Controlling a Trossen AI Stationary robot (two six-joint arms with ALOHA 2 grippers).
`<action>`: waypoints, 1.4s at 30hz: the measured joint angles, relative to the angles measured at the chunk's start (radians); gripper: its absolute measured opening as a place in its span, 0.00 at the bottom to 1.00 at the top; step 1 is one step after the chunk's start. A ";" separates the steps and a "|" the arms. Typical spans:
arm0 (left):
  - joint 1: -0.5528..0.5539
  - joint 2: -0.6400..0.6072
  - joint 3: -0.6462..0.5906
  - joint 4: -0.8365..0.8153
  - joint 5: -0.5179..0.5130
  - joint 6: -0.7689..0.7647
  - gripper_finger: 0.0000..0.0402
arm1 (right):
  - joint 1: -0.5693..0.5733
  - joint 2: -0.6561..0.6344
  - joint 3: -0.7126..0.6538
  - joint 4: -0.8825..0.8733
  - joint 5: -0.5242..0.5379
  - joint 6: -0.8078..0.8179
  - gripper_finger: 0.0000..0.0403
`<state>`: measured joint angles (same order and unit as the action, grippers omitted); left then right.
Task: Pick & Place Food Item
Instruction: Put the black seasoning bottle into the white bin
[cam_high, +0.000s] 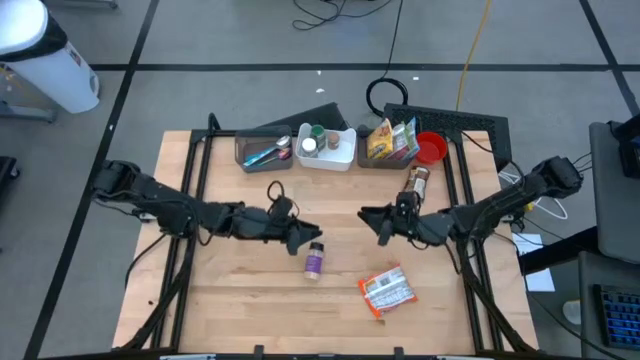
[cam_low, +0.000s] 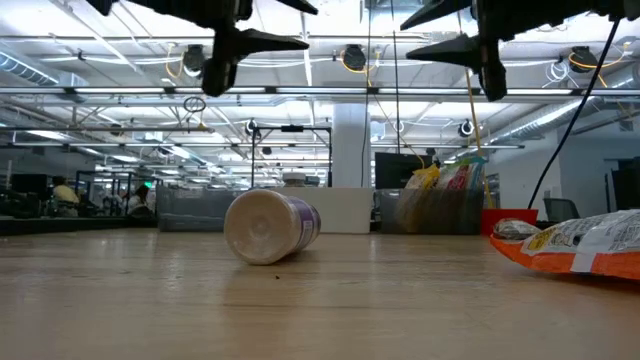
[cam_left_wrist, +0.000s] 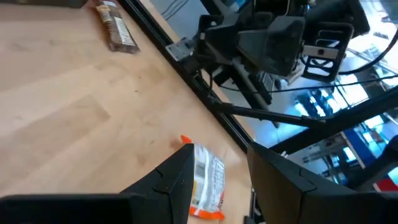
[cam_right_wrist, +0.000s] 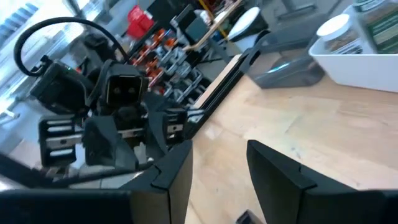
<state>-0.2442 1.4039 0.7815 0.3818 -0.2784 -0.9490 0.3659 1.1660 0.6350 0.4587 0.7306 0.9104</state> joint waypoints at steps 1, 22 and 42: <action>0.019 0.000 0.000 0.000 0.023 0.008 0.40 | -0.008 0.000 0.000 0.000 0.000 0.006 0.36; 0.277 0.000 0.000 -0.117 0.449 0.046 0.71 | -0.104 0.000 0.000 -0.015 -0.146 -0.087 0.36; -0.074 0.000 0.000 -0.092 0.008 -0.357 0.71 | -0.114 0.000 0.000 -0.053 -0.632 -0.085 0.36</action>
<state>-0.3180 1.4040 0.7815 0.2897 -0.2707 -1.3063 0.2515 1.1656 0.6346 0.4057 0.0987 0.8249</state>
